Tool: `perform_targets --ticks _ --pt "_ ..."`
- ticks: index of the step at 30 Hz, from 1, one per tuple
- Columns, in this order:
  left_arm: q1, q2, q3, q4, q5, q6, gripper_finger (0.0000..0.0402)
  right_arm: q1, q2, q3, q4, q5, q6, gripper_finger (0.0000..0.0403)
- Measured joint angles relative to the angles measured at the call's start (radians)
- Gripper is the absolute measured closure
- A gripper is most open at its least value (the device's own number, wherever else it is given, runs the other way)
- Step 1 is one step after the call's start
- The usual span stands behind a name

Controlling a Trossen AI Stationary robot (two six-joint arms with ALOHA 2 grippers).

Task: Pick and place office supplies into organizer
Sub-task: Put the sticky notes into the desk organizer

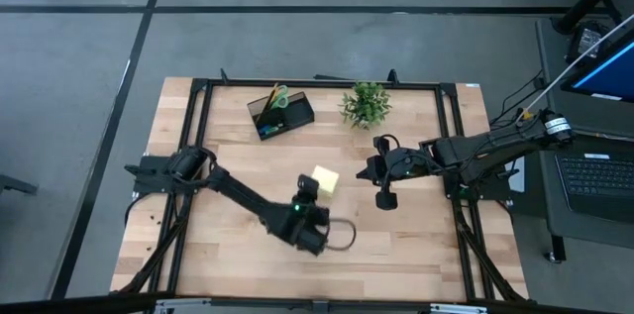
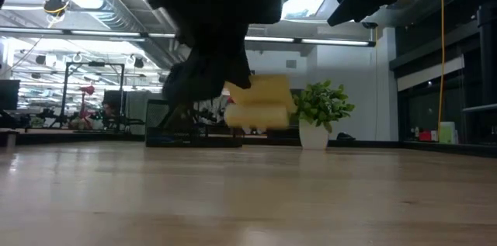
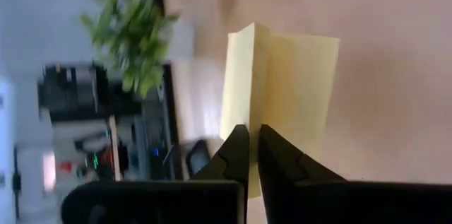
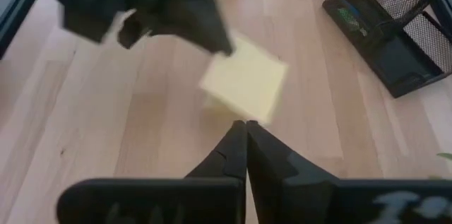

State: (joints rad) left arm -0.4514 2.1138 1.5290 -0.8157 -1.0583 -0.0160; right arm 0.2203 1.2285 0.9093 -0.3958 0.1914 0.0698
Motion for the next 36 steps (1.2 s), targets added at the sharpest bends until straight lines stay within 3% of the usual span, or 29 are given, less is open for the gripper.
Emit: perform_targets --ticks 4,10,23,32,36 --pt "0.063 -0.027 0.033 -0.185 -0.003 -0.136 0.0395 0.000 0.000 0.000 0.000 0.001 -0.021 0.0391" --pt "0.165 -0.090 0.039 -0.268 -0.015 -0.267 0.0395 0.000 0.000 0.000 -0.012 0.001 -0.036 0.0391" --pt "0.405 -0.153 0.039 -0.284 -0.011 -0.253 0.0395 0.000 0.006 0.000 -0.029 0.001 -0.050 0.0391" --pt "0.552 -0.153 0.038 -0.229 0.051 -0.232 0.0395 0.000 0.026 -0.001 -0.035 0.001 -0.048 0.0391" --pt "0.593 -0.153 0.031 -0.173 0.125 -0.194 0.0396 0.000 0.035 -0.001 -0.043 0.001 -0.051 0.0391"
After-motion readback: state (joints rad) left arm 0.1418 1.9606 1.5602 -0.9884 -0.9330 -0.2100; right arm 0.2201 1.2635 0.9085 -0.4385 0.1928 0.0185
